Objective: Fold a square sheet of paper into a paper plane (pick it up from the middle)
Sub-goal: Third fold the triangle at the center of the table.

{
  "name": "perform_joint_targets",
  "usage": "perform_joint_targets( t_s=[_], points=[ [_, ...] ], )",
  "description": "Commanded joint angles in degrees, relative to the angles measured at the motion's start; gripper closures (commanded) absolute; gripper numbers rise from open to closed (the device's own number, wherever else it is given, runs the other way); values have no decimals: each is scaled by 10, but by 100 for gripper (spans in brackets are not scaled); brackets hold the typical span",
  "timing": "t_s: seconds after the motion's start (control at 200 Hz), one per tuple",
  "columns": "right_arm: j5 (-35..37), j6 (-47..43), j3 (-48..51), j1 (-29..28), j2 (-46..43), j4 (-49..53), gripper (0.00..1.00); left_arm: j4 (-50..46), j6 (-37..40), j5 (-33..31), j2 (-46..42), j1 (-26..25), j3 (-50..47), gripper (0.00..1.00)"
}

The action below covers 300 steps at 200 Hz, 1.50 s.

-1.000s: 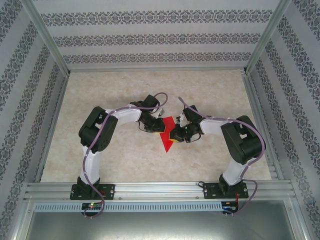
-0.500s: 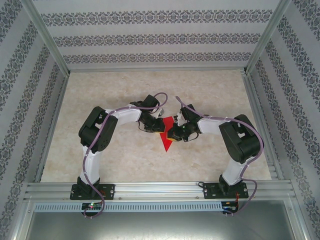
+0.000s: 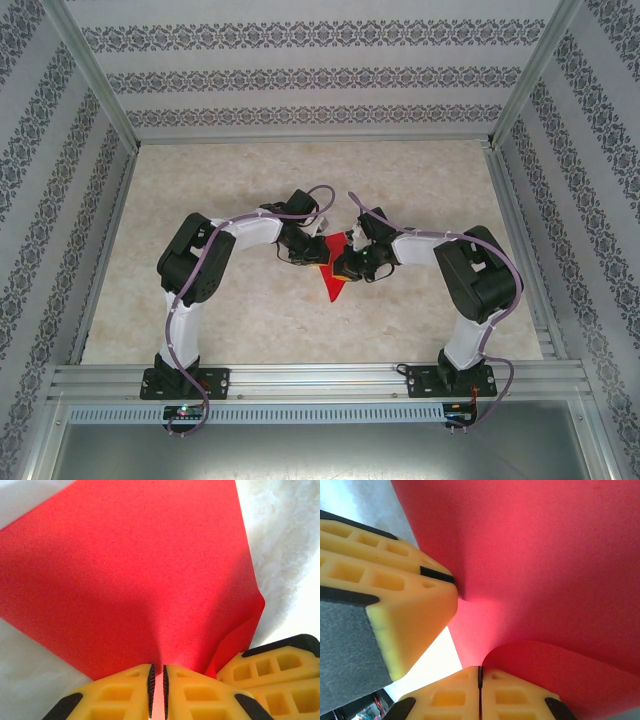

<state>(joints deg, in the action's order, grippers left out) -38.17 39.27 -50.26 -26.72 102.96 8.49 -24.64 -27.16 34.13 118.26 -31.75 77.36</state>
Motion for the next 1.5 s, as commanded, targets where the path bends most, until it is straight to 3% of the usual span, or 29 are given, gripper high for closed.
perform_joint_targets(
  t_s=[0.0, 1.494],
  points=[
    [16, -2, -12, -7, 10, 14, 93, -8, 12, -2, 13, 4, -16, 82],
    [27, -24, -34, -16, 15, 45, 89, -7, 14, 9, 24, 4, -12, 82]
  ],
)
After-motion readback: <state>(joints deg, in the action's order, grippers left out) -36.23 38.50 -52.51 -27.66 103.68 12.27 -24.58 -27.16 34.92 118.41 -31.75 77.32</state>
